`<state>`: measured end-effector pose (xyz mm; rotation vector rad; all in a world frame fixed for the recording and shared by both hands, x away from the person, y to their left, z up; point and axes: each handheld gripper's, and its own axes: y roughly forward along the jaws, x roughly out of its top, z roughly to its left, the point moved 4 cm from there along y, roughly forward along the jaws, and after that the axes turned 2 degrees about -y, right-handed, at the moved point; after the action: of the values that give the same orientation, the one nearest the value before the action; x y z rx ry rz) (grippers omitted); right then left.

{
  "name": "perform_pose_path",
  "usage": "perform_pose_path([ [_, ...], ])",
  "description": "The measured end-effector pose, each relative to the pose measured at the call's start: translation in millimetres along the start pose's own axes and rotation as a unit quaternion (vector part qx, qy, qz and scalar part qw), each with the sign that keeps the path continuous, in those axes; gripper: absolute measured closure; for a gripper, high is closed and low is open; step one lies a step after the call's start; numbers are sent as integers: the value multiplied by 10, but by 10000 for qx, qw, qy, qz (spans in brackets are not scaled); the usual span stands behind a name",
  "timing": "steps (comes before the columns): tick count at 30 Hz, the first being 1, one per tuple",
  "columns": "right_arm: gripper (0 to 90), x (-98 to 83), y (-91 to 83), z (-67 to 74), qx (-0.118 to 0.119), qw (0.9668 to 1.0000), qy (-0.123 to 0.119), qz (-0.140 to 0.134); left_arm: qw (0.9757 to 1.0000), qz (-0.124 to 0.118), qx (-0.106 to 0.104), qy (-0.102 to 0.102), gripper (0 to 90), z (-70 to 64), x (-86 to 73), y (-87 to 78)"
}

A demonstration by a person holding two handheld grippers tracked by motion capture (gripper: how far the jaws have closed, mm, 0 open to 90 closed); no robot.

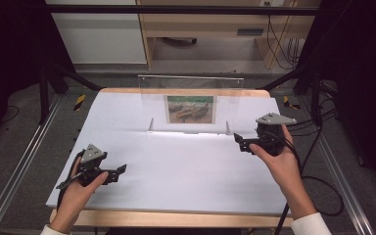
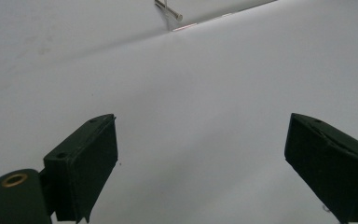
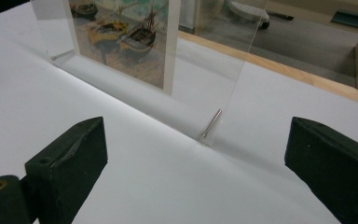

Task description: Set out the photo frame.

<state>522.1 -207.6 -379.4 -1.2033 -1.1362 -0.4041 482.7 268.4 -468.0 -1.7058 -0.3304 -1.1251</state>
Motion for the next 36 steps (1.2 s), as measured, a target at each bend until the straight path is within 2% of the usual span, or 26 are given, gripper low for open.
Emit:
perform_pose_path([
  [10,62,-302,28,28,25,9997,-11,259,10000,35,27,45,92,-1,-19,-4],
  [32,64,-833,93,158,161,9972,26,723,9998,136,33,168,92,-16,-54,-6],
  [36,64,-905,114,186,188,9966,95,791,9998,132,37,176,93,-16,-57,-9],
])
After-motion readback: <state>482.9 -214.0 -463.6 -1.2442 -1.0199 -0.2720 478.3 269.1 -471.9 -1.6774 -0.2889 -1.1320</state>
